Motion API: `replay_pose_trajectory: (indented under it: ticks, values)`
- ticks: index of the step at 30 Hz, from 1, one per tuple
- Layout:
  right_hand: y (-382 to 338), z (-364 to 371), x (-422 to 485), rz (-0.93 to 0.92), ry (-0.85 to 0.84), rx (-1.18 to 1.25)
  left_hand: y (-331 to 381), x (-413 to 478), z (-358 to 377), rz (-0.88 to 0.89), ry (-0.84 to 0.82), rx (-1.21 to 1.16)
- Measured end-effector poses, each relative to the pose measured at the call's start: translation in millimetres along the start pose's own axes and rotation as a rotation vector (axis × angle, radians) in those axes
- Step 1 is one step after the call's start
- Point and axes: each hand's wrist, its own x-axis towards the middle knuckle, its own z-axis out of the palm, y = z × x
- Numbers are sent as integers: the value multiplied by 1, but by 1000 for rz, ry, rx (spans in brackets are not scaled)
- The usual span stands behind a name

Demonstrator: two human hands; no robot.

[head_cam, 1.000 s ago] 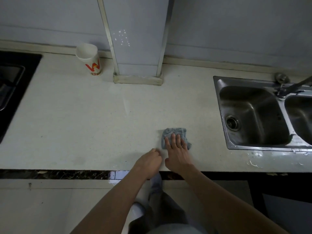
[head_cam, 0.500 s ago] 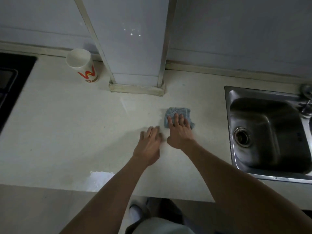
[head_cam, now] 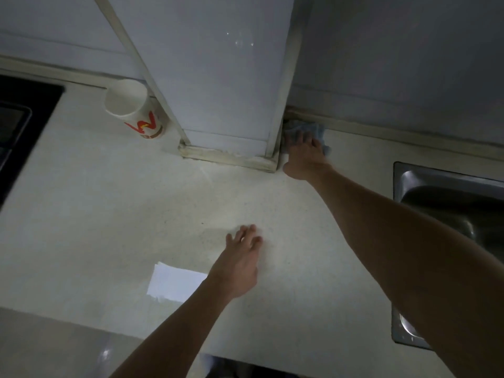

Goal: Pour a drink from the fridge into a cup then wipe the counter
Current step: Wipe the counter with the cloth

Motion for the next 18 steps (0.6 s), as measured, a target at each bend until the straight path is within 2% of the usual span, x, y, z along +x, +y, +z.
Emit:
replay_pose_trajectory:
  ticks: [7,18]
  values:
    - [-3,4,17,10,90,-2,2,2,-1,6,43,-11]
    - [-13,12,-11,20,65,-10,-10,-3,2,56,78,-122]
